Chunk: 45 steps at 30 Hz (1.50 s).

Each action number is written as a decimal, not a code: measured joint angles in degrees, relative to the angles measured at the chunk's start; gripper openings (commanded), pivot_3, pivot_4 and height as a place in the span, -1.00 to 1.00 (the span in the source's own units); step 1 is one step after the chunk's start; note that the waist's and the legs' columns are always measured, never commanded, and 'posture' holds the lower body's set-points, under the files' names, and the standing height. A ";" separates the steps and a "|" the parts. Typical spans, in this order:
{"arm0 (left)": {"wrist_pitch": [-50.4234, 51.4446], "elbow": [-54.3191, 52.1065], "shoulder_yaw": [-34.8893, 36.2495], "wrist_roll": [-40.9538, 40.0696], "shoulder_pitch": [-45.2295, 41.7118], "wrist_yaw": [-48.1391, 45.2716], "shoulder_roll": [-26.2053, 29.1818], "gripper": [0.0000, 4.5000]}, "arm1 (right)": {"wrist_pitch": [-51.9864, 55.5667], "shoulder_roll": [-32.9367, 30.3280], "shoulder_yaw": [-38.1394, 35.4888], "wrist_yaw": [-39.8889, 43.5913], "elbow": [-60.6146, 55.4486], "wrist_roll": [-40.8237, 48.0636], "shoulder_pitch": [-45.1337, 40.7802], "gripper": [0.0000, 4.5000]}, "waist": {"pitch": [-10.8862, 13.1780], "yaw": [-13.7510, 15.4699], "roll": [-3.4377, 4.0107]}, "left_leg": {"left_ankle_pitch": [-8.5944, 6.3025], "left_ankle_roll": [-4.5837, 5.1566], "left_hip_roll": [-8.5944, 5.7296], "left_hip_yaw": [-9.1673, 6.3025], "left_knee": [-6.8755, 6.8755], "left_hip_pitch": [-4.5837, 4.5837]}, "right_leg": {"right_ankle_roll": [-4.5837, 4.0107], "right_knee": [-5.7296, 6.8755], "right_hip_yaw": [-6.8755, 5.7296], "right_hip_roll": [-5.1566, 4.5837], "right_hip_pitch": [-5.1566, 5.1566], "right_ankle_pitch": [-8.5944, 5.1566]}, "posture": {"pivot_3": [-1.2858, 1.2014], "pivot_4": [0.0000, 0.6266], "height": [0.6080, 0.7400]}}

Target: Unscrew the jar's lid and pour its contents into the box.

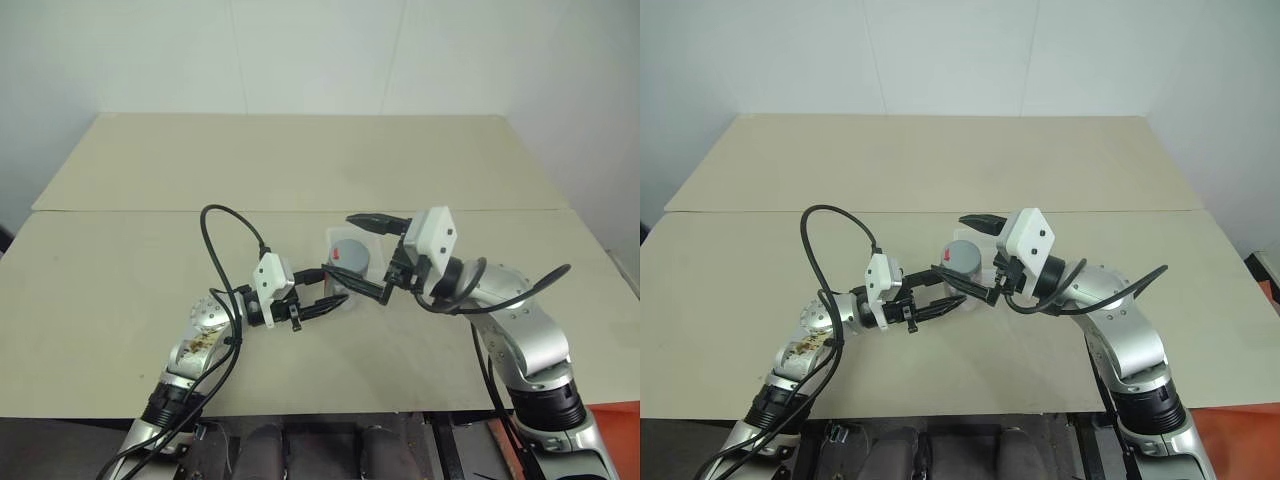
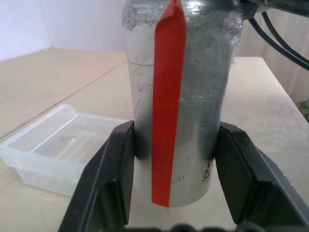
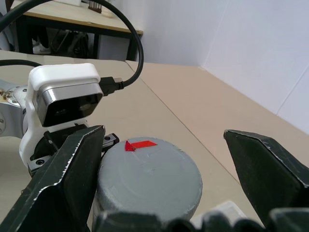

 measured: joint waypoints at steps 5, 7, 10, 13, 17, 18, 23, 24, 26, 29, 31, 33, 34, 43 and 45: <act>0.00 0.00 0.00 0.00 0.00 -0.02 -0.10 -0.06 | 1.30 -0.43 -0.36 0.68 -0.01 1.60 0.08 1.00 | 0.00 -0.01 0.00 | 0.00 0.00 0.00 -0.01 0.00 0.00 | 0.00 -0.01 0.00 0.00 0.00 0.00 | 0.03 -0.52 1.00; 0.00 0.00 0.00 0.00 0.00 -0.02 -0.20 -0.06 | 2.17 -0.65 -0.49 0.78 -0.10 2.44 0.22 1.00 | 0.00 -0.01 0.00 | 0.00 0.00 0.00 -0.01 0.00 0.00 | 0.00 0.00 0.00 -0.01 0.00 0.00 | 0.03 -0.52 1.00; 0.00 0.00 0.00 0.00 0.00 -0.03 -0.28 -0.06 | 3.35 -1.11 -0.61 0.89 -0.14 3.83 0.51 1.00 | 0.00 -0.01 0.00 | 0.00 0.00 0.00 -0.01 0.00 0.00 | 0.00 -0.01 0.00 -0.01 0.00 0.00 | 0.03 -0.52 1.00; 0.00 0.00 0.00 0.00 0.00 -0.05 -0.28 -0.06 | 4.13 -1.29 -0.98 0.92 -0.39 4.62 0.68 1.00 | 0.00 -0.01 0.00 | 0.00 0.00 0.00 -0.02 0.00 0.00 | 0.00 -0.01 0.00 -0.01 0.00 0.00 | 0.03 -0.52 1.00; 0.00 0.00 0.00 0.00 0.00 -0.05 -0.28 -0.06 | 4.95 -1.35 -2.20 0.88 -0.41 6.60 0.81 1.00 | 0.00 -0.01 0.00 | 0.00 0.00 0.00 -0.03 0.00 0.00 | 0.00 -0.01 0.01 -0.01 0.00 0.00 | 0.03 -0.52 1.00; 0.00 0.00 0.00 0.00 0.00 -0.04 -0.28 -0.06 | 5.28 -1.42 -2.58 0.86 -0.41 6.76 0.82 1.00 | 0.00 0.00 0.00 | 0.00 0.00 0.00 -0.03 0.00 -0.01 | 0.00 -0.01 0.01 -0.01 0.00 0.00 | 0.03 -0.52 1.00; 0.00 0.00 0.00 0.00 0.00 -0.04 -0.26 -0.06 | 6.64 -2.25 -2.98 1.62 -0.42 8.89 1.22 1.00 | 0.00 -0.01 0.00 | 0.00 0.00 0.00 -0.03 0.00 -0.01 | 0.00 -0.01 0.01 -0.01 0.00 0.00 | 0.03 -0.52 1.00; 0.00 0.00 0.00 0.00 0.01 -0.04 -0.27 -0.06 | 6.84 -2.45 -2.98 1.96 -0.54 9.10 1.33 1.00 | 0.00 0.00 0.00 | 0.00 0.00 0.00 -0.03 0.00 -0.01 | 0.00 -0.01 0.01 -0.01 0.00 0.00 | 0.03 -0.52 1.00; 0.00 0.00 0.00 0.00 0.00 -0.04 -0.27 -0.06 | 6.94 -2.70 -2.98 2.41 -0.57 9.22 1.61 1.00 | 0.00 0.00 0.00 | 0.00 0.00 0.00 -0.03 0.00 0.00 | 0.00 -0.01 0.01 -0.01 0.00 0.00 | 0.03 -0.52 1.00; 0.00 0.00 0.00 0.00 0.00 -0.04 -0.26 -0.06 | 6.94 -2.82 -2.97 2.91 -0.58 9.31 1.94 1.00 | 0.00 0.00 0.00 | 0.00 0.00 0.00 -0.04 0.00 -0.01 | 0.00 -0.01 0.01 -0.01 0.00 0.00 | 0.03 -0.52 1.00; 0.00 0.00 0.00 0.00 0.01 -0.04 -0.27 -0.06 | 6.95 -2.81 -2.97 2.96 -0.58 9.47 1.94 1.00 | 0.00 0.00 0.00 | 0.00 0.00 0.00 -0.04 0.00 -0.01 | 0.00 -0.01 0.01 -0.01 0.00 0.00 | 0.03 -0.52 1.00; 0.00 0.00 0.00 0.00 0.00 -0.04 -0.26 -0.06 | 6.95 -2.81 -2.97 2.96 -0.58 9.55 1.94 1.00 | 0.00 -0.01 0.00 | 0.00 0.00 0.00 -0.04 0.00 0.00 | 0.00 -0.01 0.01 -0.01 0.00 0.00 | 0.03 -0.52 1.00; 0.00 0.00 0.00 0.00 0.00 -0.04 -0.26 -0.06 | 6.95 -2.81 -2.97 2.96 -0.58 9.58 1.94 1.00 | 0.00 0.00 0.00 | 0.00 0.00 0.00 -0.04 0.00 -0.01 | 0.00 -0.01 0.01 -0.01 0.00 0.00 | 0.03 -0.52 1.00; -0.07 -0.03 0.00 -0.01 0.00 -0.08 -0.27 -0.06 | 6.94 -2.72 -2.95 2.94 -0.51 9.96 1.96 0.24 | 0.00 0.00 0.00 | 0.00 0.00 0.00 -0.04 0.00 -0.01 | 0.00 -0.01 0.01 -0.01 0.00 0.00 | 0.03 -0.52 1.00; -0.07 -0.03 0.00 -0.01 0.00 -0.08 -0.27 -0.06 | 6.94 -2.72 -2.95 2.96 -0.51 9.96 1.96 0.24 | 0.00 0.00 0.00 | 0.00 0.00 0.00 -0.04 0.00 -0.01 | 0.00 -0.01 0.01 -0.01 0.00 0.00 | 0.03 -0.52 1.00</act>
